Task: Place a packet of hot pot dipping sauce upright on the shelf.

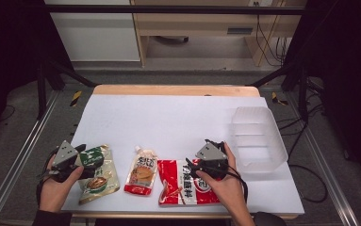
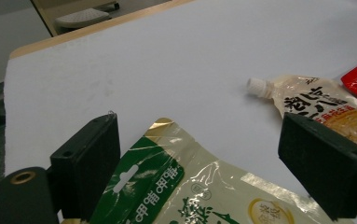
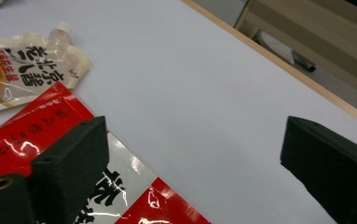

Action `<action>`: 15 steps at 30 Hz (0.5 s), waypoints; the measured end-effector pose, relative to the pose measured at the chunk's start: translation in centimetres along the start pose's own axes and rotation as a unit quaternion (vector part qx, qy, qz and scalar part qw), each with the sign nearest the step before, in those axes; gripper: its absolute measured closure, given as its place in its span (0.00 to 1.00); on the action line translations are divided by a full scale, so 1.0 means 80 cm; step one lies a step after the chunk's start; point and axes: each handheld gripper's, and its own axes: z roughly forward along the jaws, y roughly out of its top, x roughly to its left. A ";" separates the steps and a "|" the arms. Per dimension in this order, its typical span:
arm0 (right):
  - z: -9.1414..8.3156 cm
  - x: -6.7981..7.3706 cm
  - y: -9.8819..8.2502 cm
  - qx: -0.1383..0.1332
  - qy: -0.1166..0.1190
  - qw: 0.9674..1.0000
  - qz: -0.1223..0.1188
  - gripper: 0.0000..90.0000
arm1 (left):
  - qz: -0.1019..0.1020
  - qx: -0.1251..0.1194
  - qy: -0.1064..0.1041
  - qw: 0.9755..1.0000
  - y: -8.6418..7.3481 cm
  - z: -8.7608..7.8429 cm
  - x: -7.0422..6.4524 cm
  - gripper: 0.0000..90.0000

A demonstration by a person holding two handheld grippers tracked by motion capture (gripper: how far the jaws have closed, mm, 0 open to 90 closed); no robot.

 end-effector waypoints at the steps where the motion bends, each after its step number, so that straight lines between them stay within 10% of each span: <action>1: -0.001 -0.001 -0.001 -0.005 0.006 1.000 0.003 0.08 | -0.002 -0.004 0.003 1.000 0.000 -0.001 0.003 0.11; 11: -0.001 0.002 -0.002 -0.019 0.011 1.000 0.002 0.09 | -0.014 0.006 0.041 0.999 -0.007 -0.021 0.017 0.10; 15: -0.001 0.001 -0.005 -0.013 0.014 1.000 0.001 0.09 | -0.035 -0.011 0.063 0.997 -0.014 -0.028 0.046 0.11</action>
